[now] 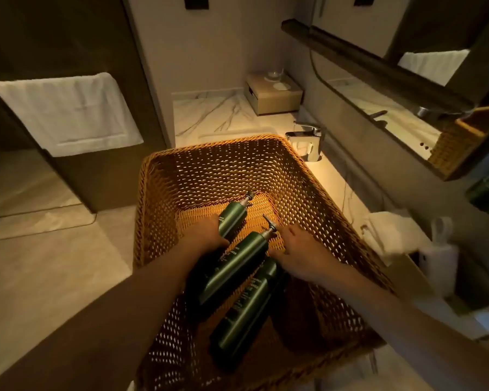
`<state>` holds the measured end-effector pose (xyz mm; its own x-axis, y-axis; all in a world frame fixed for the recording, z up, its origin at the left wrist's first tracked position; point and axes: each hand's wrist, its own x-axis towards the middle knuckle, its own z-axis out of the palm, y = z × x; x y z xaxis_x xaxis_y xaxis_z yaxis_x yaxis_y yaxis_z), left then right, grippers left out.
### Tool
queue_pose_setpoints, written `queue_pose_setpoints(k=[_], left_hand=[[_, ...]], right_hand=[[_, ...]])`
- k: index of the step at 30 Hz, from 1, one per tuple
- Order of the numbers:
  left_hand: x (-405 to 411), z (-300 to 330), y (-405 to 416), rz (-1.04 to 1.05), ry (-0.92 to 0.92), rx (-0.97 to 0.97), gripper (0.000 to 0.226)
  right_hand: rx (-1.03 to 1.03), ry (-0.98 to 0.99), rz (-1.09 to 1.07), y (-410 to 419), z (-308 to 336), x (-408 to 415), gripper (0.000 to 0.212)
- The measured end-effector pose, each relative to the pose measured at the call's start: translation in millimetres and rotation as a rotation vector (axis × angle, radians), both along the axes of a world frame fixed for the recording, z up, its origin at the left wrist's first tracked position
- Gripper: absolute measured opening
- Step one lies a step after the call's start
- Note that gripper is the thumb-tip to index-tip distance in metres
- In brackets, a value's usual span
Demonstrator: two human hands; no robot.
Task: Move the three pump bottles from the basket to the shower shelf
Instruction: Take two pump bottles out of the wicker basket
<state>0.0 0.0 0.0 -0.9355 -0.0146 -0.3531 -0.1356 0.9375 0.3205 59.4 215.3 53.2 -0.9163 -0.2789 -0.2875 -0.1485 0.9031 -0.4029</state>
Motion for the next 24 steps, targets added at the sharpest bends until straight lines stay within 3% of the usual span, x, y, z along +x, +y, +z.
queue_pose_setpoints(k=[7, 12, 17, 24], left_hand=[[-6.8, -8.5, 10.7, 0.114, 0.028, 0.060, 0.059], [0.8, 7.7, 12.1, 0.066, 0.042, 0.106, 0.058], [13.1, 48.0, 8.9, 0.018, 0.167, 0.244, 0.069], [44.2, 93.3, -9.6, -0.008, 0.372, 0.455, 0.088]], right_hand=[[0.010, -0.016, -0.038, 5.7, -9.3, 7.2, 0.052], [0.070, -0.187, -0.038, 8.7, -8.2, 10.2, 0.028], [-0.176, -0.580, -0.107, 5.8, -16.7, 15.7, 0.036], [-0.478, -0.799, -0.593, -24.7, -37.6, 20.2, 0.064]])
